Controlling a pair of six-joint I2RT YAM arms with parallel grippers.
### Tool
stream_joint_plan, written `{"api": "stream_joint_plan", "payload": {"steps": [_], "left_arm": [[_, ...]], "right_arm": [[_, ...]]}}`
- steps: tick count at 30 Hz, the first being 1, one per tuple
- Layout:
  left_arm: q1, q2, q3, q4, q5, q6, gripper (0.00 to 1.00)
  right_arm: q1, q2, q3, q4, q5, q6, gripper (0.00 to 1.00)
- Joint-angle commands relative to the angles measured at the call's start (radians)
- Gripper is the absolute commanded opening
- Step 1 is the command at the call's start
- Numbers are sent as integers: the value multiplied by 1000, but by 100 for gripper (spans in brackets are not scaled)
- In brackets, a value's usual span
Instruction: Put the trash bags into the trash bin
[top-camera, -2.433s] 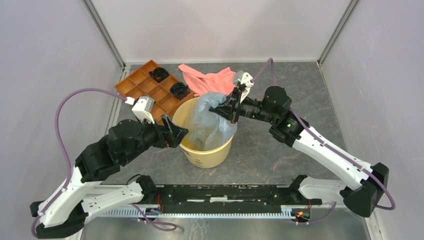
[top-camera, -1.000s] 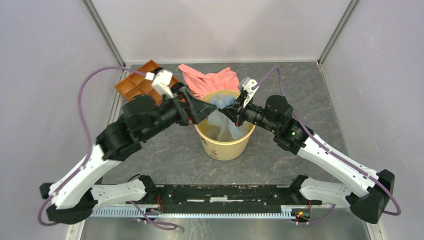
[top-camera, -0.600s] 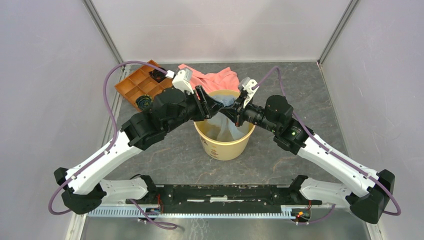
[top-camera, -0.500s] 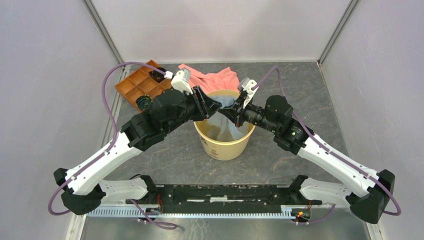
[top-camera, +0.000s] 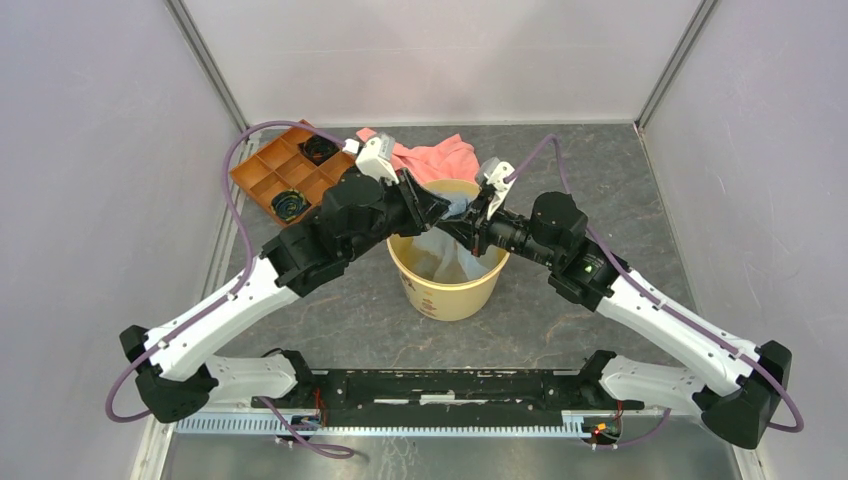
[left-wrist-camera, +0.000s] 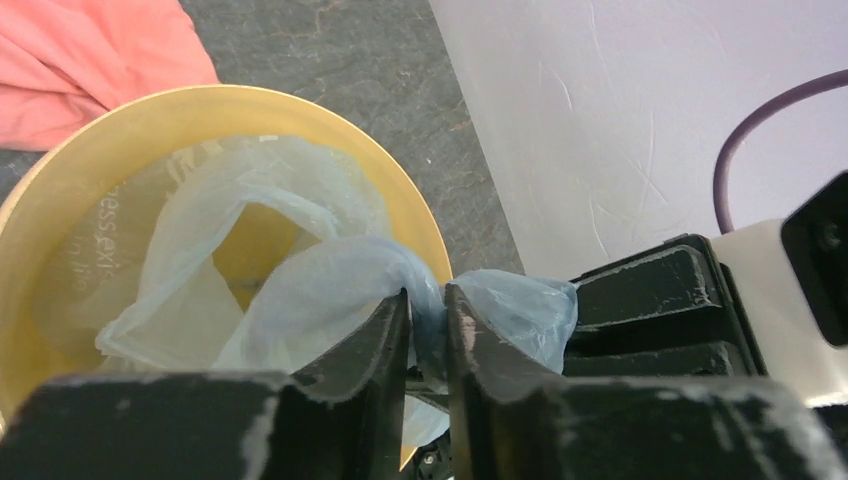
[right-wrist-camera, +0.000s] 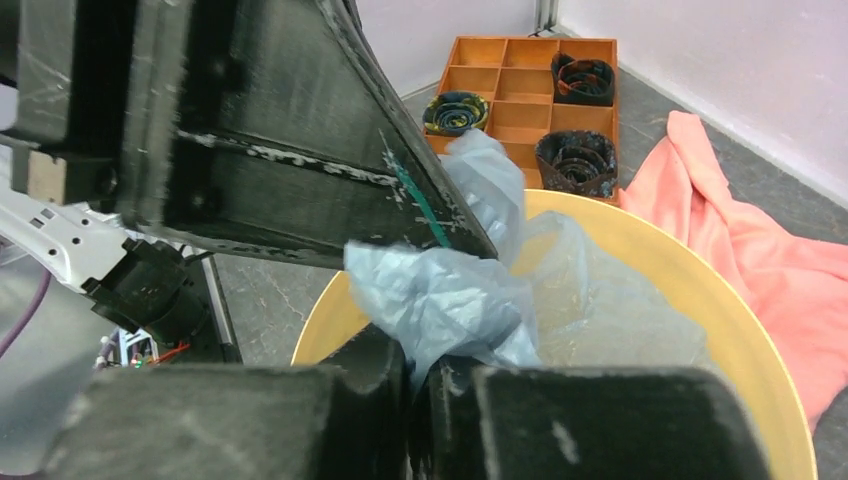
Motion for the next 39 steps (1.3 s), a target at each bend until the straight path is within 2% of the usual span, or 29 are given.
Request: {"api": "stream_joint_plan", "payload": {"steps": [1, 3, 4, 8, 10, 15, 23, 26, 27, 29, 32, 34, 39], "left_arm": [[6, -2, 27, 43, 9, 19, 16], [6, -27, 20, 18, -4, 29, 4], [6, -46, 5, 12, -7, 33, 2], [6, -113, -63, 26, 9, 26, 2], [6, -136, -79, 29, 23, 26, 2], [6, -167, -88, 3, 42, 41, 2], [6, -161, -78, 10, 66, 38, 2], [6, -161, -80, 8, 68, 43, 2], [6, -163, -82, 7, 69, 45, 2], [6, -169, -82, -8, 68, 51, 2], [6, -198, -59, -84, 41, 80, 2], [6, -229, -44, -170, -14, 104, 2], [6, -341, -28, -426, -242, 108, 2]], "right_arm": [[7, -13, 24, 1, -3, -21, 16], [7, -30, 31, -53, 26, -38, 28], [8, -46, 30, -82, 50, -48, 35], [7, -115, -1, -110, 137, -61, 60], [7, -134, -15, -103, 152, -69, 67], [7, -140, -15, -82, 204, -75, 69], [7, -79, 2, 14, 92, -17, 72], [7, -55, -1, 33, 114, -5, 66], [8, -47, -5, 45, 112, 2, 60], [7, -47, -6, 44, 130, 6, 41], [8, -99, -3, -20, 302, 5, 13], [6, -141, 17, -98, 413, -11, 3], [5, -250, 26, -241, 712, -59, 1]]}}
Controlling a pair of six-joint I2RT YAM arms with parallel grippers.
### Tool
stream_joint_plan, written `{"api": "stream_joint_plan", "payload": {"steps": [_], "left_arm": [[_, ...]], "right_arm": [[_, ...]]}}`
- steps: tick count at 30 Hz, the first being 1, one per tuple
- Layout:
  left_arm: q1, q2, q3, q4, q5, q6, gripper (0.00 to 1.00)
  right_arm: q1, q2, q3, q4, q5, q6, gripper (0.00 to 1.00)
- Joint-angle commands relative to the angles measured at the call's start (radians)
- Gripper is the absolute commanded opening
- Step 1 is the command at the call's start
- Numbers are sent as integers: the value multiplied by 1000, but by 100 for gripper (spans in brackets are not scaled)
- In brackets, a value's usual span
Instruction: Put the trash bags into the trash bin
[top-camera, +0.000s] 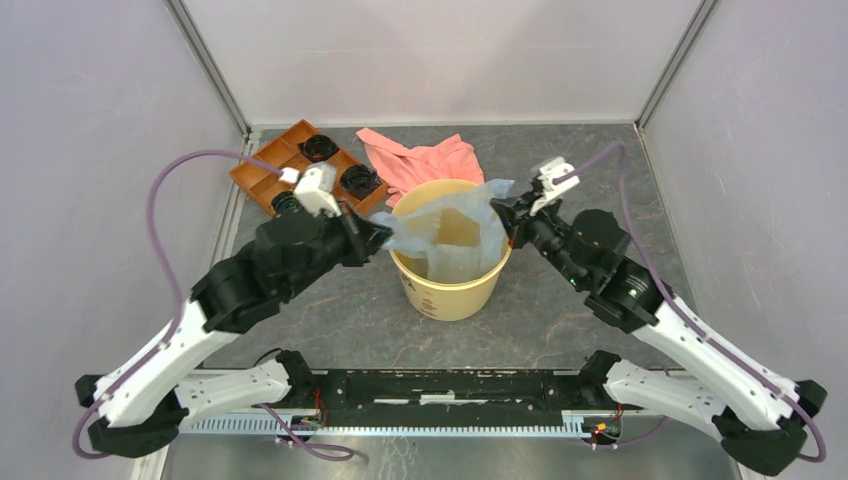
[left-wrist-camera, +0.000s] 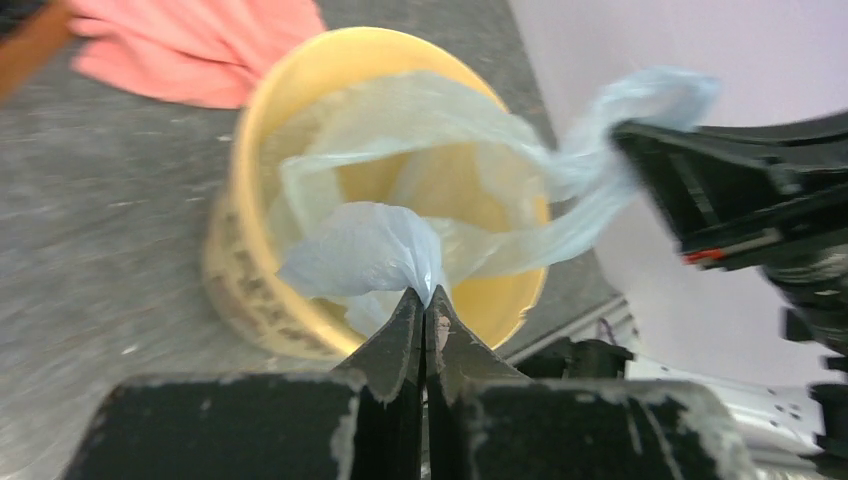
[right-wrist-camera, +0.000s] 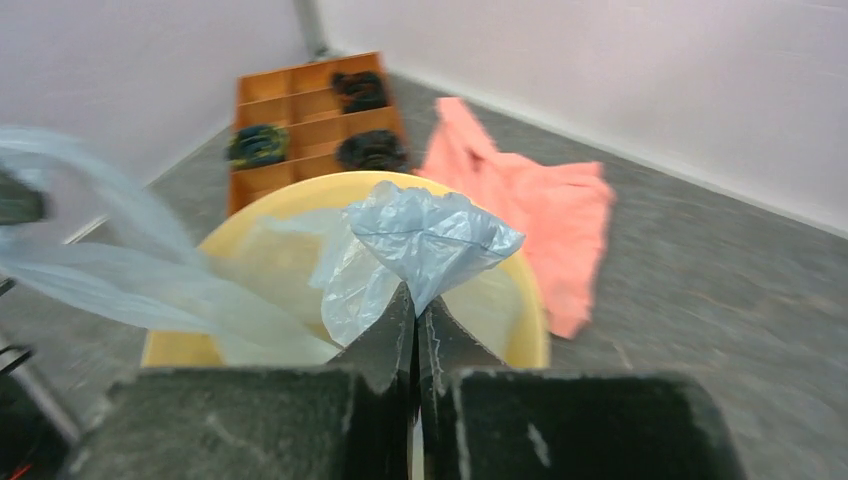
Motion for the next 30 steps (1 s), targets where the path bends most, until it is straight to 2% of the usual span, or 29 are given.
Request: {"api": "stream_joint_plan", "payload": {"steps": [1, 6, 14, 16, 18, 20, 24, 27, 28, 29, 30], "left_arm": [[6, -118, 49, -259, -241, 36, 2], [6, -198, 38, -417, -374, -25, 2], [6, -224, 78, -455, -392, 7, 2], [6, -226, 64, -454, -365, 1, 2], [6, -235, 30, -448, -328, -30, 2], [6, -254, -14, -408, -266, -48, 6], [6, -303, -79, -314, -185, -115, 23], [6, -326, -66, -303, -175, -147, 37], [6, -329, -51, -315, -181, -164, 43], [6, -329, -33, -328, -186, -182, 57], [6, -331, -17, -337, -185, -193, 65]], "right_arm": [[1, -119, 19, -105, 338, -52, 1], [1, -242, -44, -134, 479, -85, 1], [1, -267, -22, -220, 495, -99, 1], [0, -267, -30, -239, 470, -92, 2], [0, -274, -54, -240, 396, -85, 9], [1, -272, -56, -245, 323, -71, 12], [0, -267, -35, -240, 190, -36, 14], [1, -263, -18, -244, 175, -31, 14], [1, -263, -14, -247, 178, -30, 14], [1, -264, -11, -251, 179, -30, 14], [1, -267, -8, -252, 178, -29, 14]]}}
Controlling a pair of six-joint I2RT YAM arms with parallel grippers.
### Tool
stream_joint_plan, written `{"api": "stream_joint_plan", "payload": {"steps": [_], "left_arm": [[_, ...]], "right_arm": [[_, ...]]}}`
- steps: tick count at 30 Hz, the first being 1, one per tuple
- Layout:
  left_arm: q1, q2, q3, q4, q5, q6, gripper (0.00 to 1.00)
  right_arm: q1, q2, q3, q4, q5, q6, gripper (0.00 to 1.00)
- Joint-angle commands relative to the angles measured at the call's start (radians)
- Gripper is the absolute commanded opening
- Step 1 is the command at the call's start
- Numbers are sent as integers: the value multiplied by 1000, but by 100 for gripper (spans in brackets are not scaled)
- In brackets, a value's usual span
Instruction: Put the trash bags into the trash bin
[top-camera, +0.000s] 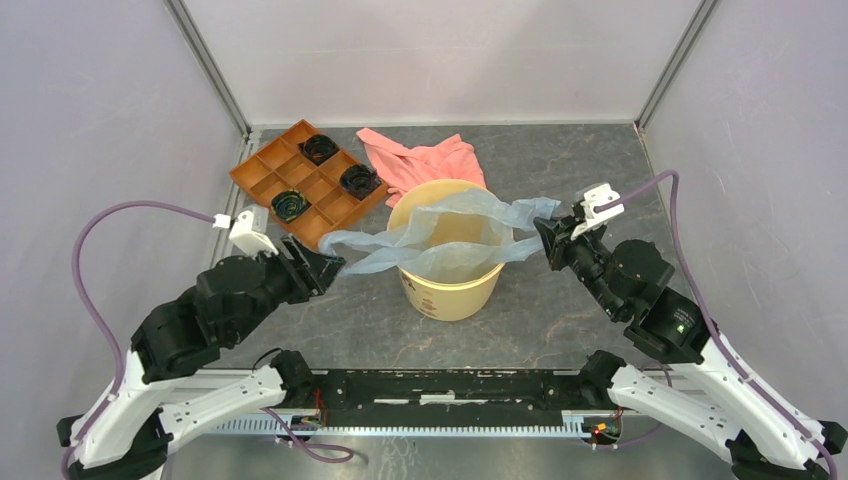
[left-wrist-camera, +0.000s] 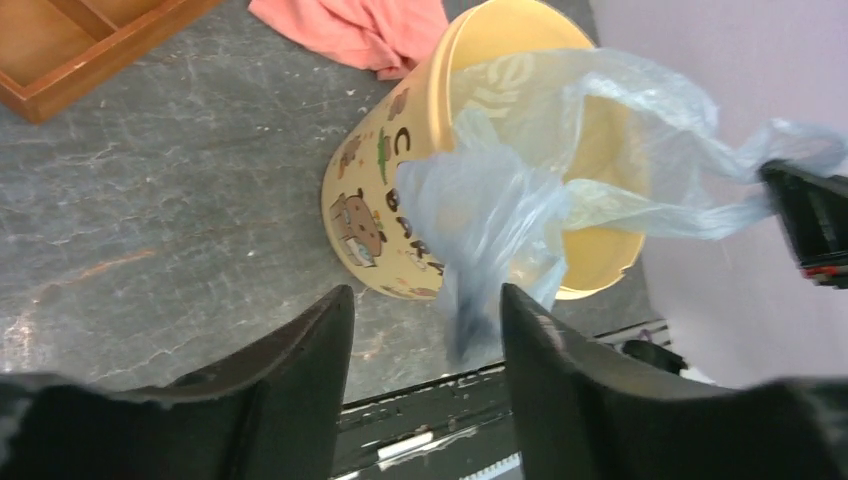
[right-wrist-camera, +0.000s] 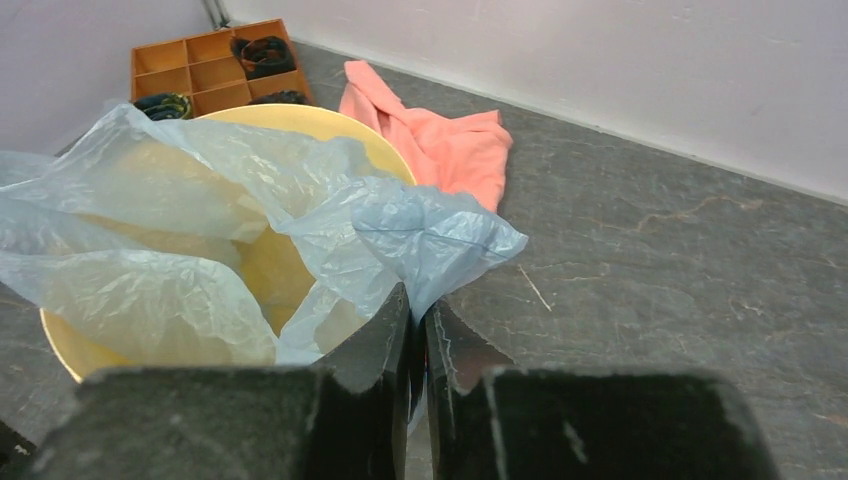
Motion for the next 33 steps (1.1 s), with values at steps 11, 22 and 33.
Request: {"api": "stream_joint_plan", "payload": {"steps": [11, 22, 33], "left_arm": [[6, 21, -64, 272, 284, -245, 100], [6, 119, -160, 392, 174, -306, 68], [6, 42, -198, 303, 221, -219, 2]], "right_arm": [[0, -20, 20, 35, -56, 51, 16], [0, -36, 10, 6, -54, 73, 16], [1, -92, 11, -119, -57, 80, 11]]}}
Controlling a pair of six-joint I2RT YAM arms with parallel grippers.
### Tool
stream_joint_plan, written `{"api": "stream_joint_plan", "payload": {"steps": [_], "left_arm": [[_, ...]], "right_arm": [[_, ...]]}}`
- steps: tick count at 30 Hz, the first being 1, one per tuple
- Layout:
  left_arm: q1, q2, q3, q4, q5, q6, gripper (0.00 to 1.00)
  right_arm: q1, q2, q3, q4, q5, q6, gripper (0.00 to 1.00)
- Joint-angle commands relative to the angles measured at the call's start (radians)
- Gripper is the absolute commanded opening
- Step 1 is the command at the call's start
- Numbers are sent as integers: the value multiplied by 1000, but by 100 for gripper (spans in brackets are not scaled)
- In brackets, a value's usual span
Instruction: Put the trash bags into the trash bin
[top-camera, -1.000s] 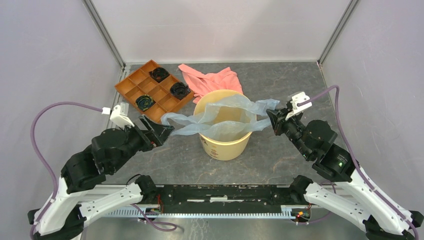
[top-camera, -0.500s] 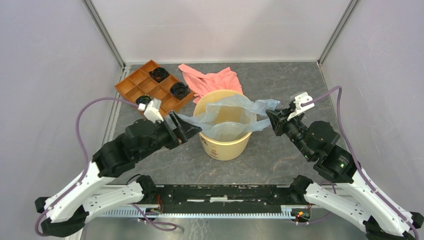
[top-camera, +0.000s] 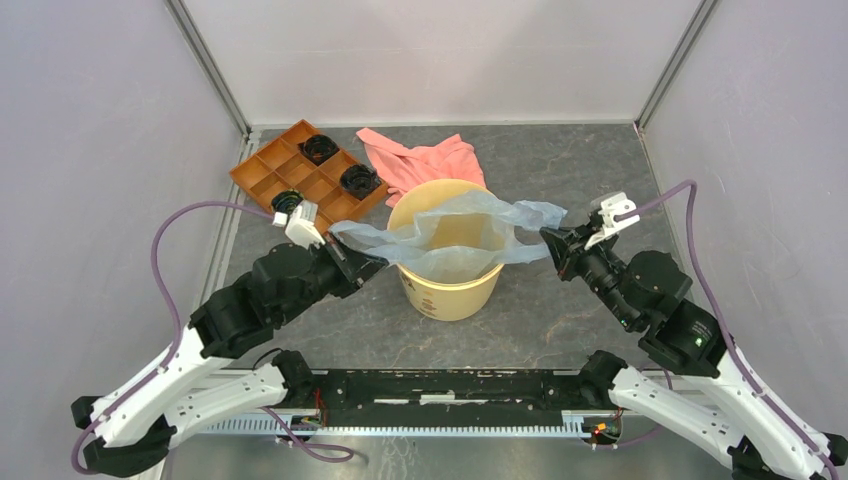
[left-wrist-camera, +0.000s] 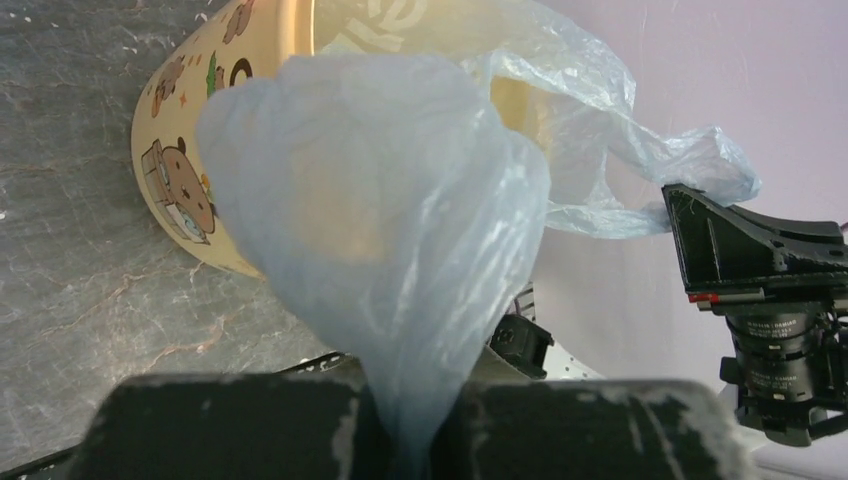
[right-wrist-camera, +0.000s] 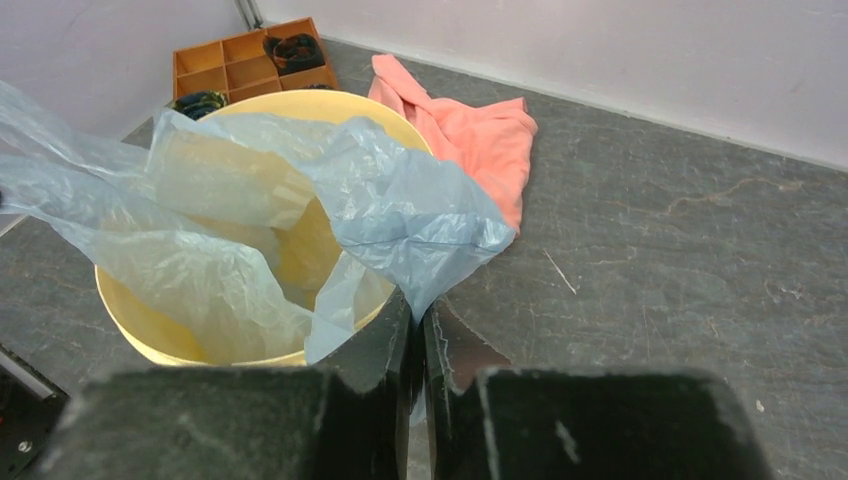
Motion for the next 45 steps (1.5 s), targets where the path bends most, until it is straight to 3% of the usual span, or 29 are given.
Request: {"api": "stream_joint_plan", "payload": {"steps": [1, 11, 15, 22, 25, 30, 34, 36, 38, 40, 41, 43, 45], "left_arm": [[4, -60, -24, -65, 28, 45, 2], [4, -187, -128, -114, 105, 37, 2], [4, -174, -155, -110, 128, 45, 2], [5, -169, -166, -110, 132, 69, 2], [4, -174, -173, -105, 142, 69, 2], [4, -180, -176, -94, 163, 84, 2], [4, -192, -173, -87, 174, 97, 2], [4, -204, -176, -73, 188, 108, 2], [4, -217, -187, -58, 192, 122, 2], [4, -227, -200, -47, 189, 136, 2], [4, -229, -205, -46, 184, 140, 2], [4, -229, -220, -48, 172, 142, 2], [4, -224, -232, -62, 161, 142, 2]], "right_arm": [[1, -29, 2, -65, 8, 19, 12], [1, -101, -66, -177, 145, 78, 16], [1, -104, -103, -178, 90, 138, 46], [1, -76, -92, -139, -85, 335, 87], [1, -59, -67, -125, -133, 405, 95], [1, -26, 31, -124, -202, 418, 96], [0, -11, 55, -142, -186, 366, 96], [1, -5, 51, -150, -119, 317, 92], [0, 4, 40, -158, -4, 238, 77], [1, 20, 48, -184, 114, 154, 49], [1, 25, 54, -192, 167, 110, 40], [1, 28, 56, -189, 225, 21, 26], [1, 25, 52, -171, 244, -72, 19]]}}
